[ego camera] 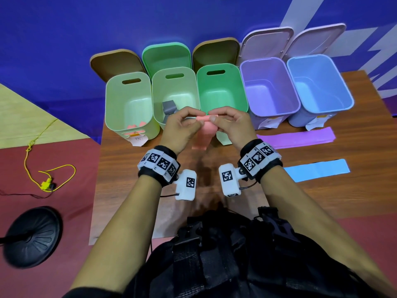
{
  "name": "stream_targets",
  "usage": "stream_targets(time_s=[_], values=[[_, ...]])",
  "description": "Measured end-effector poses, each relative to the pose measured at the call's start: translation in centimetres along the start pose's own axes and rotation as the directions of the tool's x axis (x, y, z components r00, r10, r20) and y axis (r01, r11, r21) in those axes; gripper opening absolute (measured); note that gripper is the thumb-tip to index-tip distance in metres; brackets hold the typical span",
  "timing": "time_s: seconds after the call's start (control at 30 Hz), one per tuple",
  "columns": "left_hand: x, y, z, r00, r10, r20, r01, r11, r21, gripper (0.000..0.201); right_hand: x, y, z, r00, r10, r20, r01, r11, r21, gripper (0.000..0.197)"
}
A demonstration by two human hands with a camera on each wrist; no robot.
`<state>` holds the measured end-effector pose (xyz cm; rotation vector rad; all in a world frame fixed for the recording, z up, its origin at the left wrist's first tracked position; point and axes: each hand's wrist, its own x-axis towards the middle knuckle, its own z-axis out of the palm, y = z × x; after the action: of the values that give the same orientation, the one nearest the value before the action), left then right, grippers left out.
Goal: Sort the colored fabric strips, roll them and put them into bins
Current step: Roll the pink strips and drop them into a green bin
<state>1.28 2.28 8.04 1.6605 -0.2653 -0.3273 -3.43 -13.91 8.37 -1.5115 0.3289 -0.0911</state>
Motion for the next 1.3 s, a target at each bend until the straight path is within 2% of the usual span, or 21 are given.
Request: stream_targets(time_s=[0.17, 0.33, 0.4, 0.5, 0.67, 0.8, 0.93, 1.0, 1.13, 1.3], values=[[0.21, -0.16, -0.02, 0.999, -0.038, -0.017, 0.038, 0.999, -0.037, 0.011, -0.3, -0.1, -0.12, 1.0, -0.014, 0.015, 0.014, 1.0, 0.01, 0.015], [0.16, -0.14, -0.13, 0.999, 0.002, -0.045, 0.0, 1.0, 0.031, 0.011, -0.25, 0.13, -0.2, 1.0, -0.011, 0.027, 0.011, 1.0, 0.006, 0.023], [0.07, 0.07, -0.02, 1.0, -0.005, -0.03, 0.005, 1.0, -0.002, 0.013, -0.24, 0.19, -0.08, 1.0, 0.017, 0.024, -0.018, 1.0, 0.022, 0.017], [0.0, 0.18, 0.1, 1.0, -0.008, -0.014, 0.008, 1.0, -0.026, 0.017, -0.24, 0.11, 0.0, 1.0, -0.011, 0.001, 0.011, 1.0, -0.003, 0.01], [0.26, -0.1, 0.2, 0.999, -0.033, -0.023, 0.032, 0.998, -0.046, 0.003, -0.18, -0.37, -0.04, 1.0, -0.011, -0.003, 0.011, 1.0, -0.006, 0.011], [0.27, 0.21, 0.21, 0.999, -0.033, -0.033, 0.031, 0.999, -0.044, 0.011, -0.15, -0.19, 0.01, 1.0, -0.015, 0.003, 0.015, 0.999, 0.034, 0.02], [0.07, 0.41, 0.22, 1.0, -0.019, -0.014, 0.018, 0.999, -0.038, 0.018, -0.08, 0.1, -0.11, 1.0, 0.004, -0.009, -0.004, 1.0, 0.02, 0.012], [0.04, 0.23, 0.24, 0.999, -0.031, -0.015, 0.03, 0.999, -0.043, 0.018, -0.19, 0.06, -0.16, 1.0, -0.014, -0.016, 0.014, 1.0, 0.003, 0.01], [0.0, 0.02, 0.53, 0.998, -0.062, -0.027, 0.061, 0.997, -0.057, 0.006, -0.23, -0.02, -0.25, 0.999, -0.034, -0.009, 0.034, 0.999, 0.013, 0.015], [0.13, 0.19, 0.37, 0.998, -0.053, -0.03, 0.052, 0.998, -0.027, 0.012, -0.42, 0.03, -0.1, 1.0, 0.001, -0.011, 0.0, 0.998, 0.062, 0.013]])
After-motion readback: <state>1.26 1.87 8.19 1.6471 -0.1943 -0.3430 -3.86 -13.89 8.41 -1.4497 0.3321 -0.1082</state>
